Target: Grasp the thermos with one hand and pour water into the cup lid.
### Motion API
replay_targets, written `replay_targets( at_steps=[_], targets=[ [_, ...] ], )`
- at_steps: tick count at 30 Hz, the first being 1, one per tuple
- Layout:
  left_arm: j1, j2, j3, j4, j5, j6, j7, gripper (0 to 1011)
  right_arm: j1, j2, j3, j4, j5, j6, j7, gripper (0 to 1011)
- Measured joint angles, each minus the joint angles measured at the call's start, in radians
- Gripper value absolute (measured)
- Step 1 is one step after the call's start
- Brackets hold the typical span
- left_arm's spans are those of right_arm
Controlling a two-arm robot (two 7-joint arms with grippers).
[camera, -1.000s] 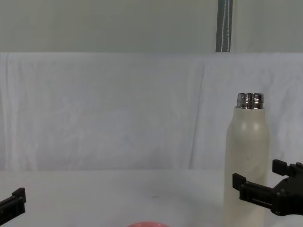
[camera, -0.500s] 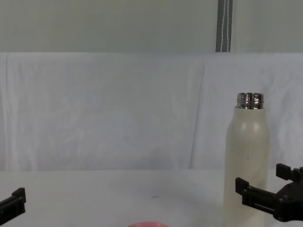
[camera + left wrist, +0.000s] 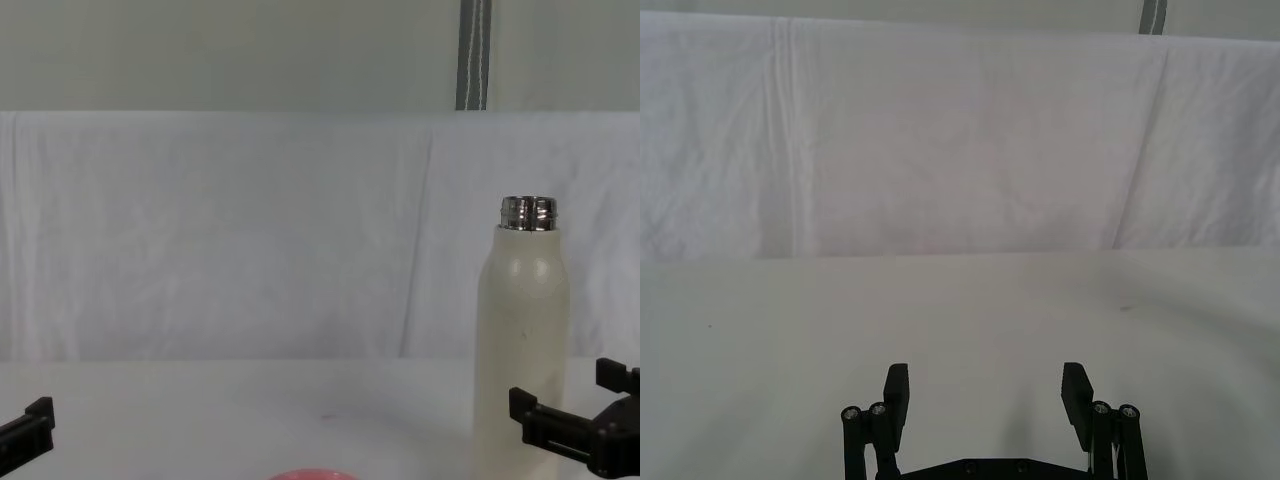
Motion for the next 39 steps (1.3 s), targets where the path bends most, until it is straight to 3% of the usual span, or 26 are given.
replay_targets(
  at_steps=[19, 39],
  targets=[
    [0.0, 0.0, 0.0, 0.0, 0.0, 0.0, 0.0, 1001, -0.003, -0.021, 0.019, -0.003, -0.016, 0.017, -0.019, 1000],
    [0.0, 0.0, 0.0, 0.0, 0.0, 0.0, 0.0, 1001, -0.002, -0.02, 0.018, -0.003, -0.016, 0.017, -0.019, 1000]
  ],
)
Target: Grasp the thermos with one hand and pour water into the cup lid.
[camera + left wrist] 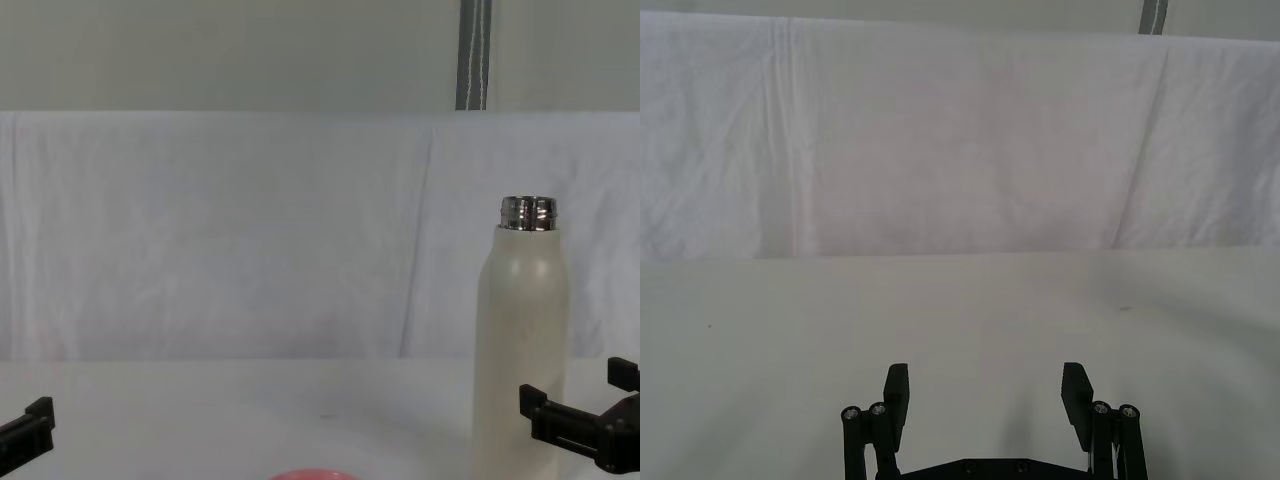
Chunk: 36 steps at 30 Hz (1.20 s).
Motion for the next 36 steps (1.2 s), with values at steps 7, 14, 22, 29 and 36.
replay_targets(
  at_steps=[7, 14, 22, 29, 36],
  targets=[
    [0.0, 0.0, 0.0, 0.0, 0.0, 0.0, 0.0, 1001, 0.0, 0.001, 0.0, 0.0, 0.0, 0.0, 0.0, 1000],
    [0.0, 0.0, 0.0, 0.0, 0.0, 0.0, 0.0, 1001, 0.0, 0.001, 0.0, 0.0, 0.0, 0.0, 0.0, 1000],
    [0.0, 0.0, 0.0, 0.0, 0.0, 0.0, 0.0, 1001, 0.0, 0.001, 0.0, 0.0, 0.0, 0.0, 0.0, 1000],
    [0.0, 0.0, 0.0, 0.0, 0.0, 0.0, 0.0, 1001, 0.0, 0.001, 0.0, 0.0, 0.0, 0.0, 0.0, 1000],
    [0.0, 0.0, 0.0, 0.0, 0.0, 0.0, 0.0, 1001, 0.0, 0.001, 0.0, 0.0, 0.0, 0.0, 0.0, 1000]
  ],
)
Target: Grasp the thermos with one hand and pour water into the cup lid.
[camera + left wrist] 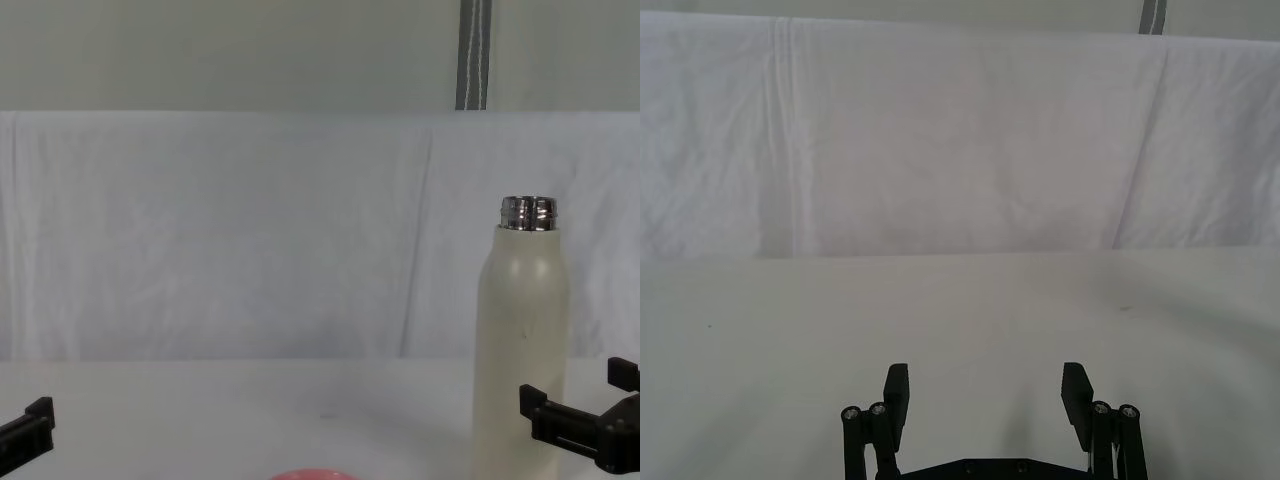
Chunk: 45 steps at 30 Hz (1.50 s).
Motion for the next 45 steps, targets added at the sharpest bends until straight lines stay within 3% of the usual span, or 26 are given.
replay_targets(
  at_steps=[45],
  targets=[
    [0.0, 0.0, 0.0, 0.0, 0.0, 0.0, 0.0, 1001, 0.0, 0.0, 0.0, 0.0, 0.0, 0.0, 0.0, 1000]
  ],
)
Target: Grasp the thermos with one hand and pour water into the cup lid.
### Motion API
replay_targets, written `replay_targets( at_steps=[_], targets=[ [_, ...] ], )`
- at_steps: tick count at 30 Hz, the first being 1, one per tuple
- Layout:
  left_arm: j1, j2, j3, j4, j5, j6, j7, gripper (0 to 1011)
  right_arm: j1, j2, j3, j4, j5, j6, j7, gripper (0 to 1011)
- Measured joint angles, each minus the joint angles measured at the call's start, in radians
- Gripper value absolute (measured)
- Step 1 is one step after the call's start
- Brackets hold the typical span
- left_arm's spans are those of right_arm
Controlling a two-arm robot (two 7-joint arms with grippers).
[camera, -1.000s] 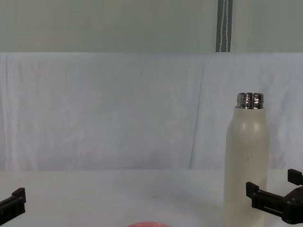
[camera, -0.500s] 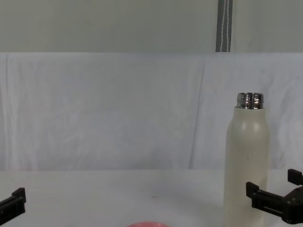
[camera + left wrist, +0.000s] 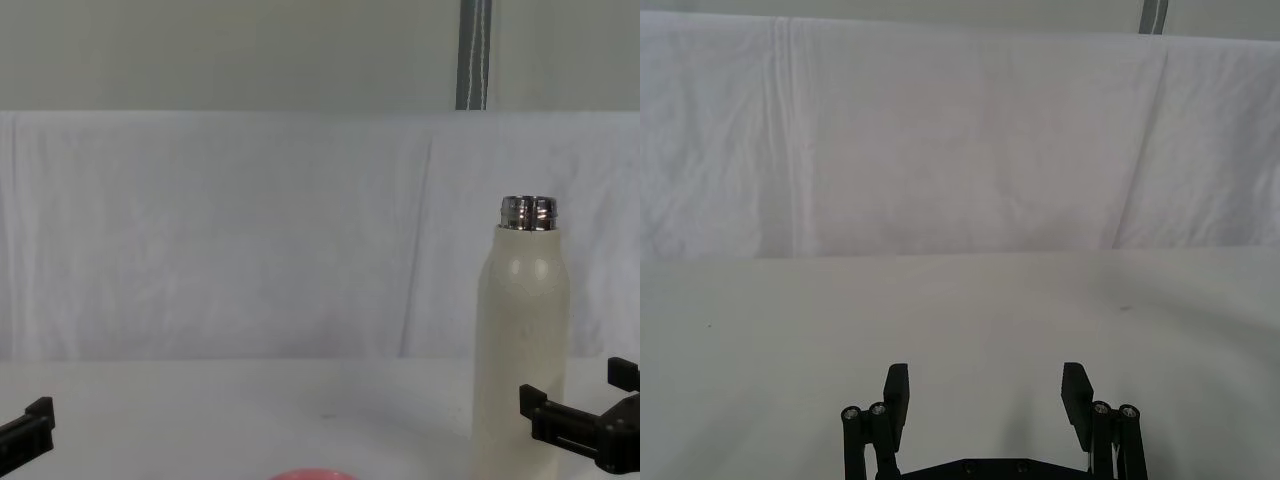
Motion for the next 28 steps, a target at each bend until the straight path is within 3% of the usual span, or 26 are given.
replay_targets(
  at_steps=[28],
  targets=[
    [0.0, 0.0, 0.0, 0.0, 0.0, 0.0, 0.0, 1001, 0.0, 0.0, 0.0, 0.0, 0.0, 0.0, 0.0, 1000]
  ],
)
